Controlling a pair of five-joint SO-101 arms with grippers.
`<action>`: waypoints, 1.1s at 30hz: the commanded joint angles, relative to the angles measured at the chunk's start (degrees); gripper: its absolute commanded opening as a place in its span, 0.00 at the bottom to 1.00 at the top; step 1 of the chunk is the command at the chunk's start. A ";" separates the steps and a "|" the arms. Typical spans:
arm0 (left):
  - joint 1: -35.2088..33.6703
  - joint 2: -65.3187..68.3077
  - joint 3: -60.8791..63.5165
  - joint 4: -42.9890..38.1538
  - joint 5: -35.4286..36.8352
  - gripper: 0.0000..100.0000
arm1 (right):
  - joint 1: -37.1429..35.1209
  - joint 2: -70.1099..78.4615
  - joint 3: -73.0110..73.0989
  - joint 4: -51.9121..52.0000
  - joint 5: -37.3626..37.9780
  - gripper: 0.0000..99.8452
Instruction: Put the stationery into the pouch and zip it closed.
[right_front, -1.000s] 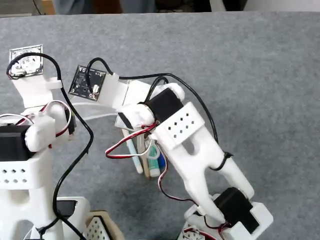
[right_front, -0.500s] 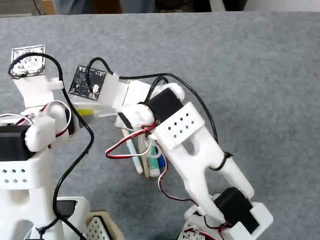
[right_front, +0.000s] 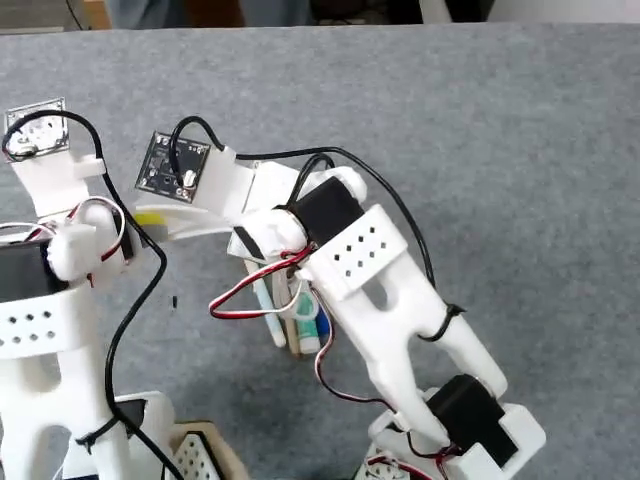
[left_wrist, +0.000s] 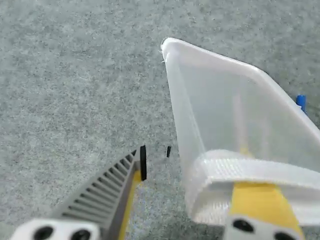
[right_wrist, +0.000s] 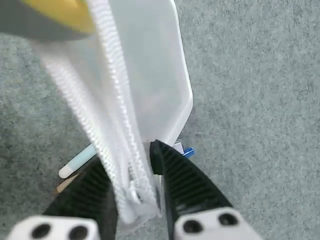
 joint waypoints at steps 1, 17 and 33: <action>-0.40 0.09 2.33 -3.60 -0.53 0.29 | 0.70 -0.40 -1.36 -0.79 -0.70 0.01; -0.22 0.09 4.53 -6.51 -0.18 0.04 | 0.70 -0.40 -1.36 -0.79 -0.79 0.01; -0.22 0.09 4.09 -6.33 -0.09 0.03 | 0.53 -0.40 -1.80 0.53 -0.44 0.04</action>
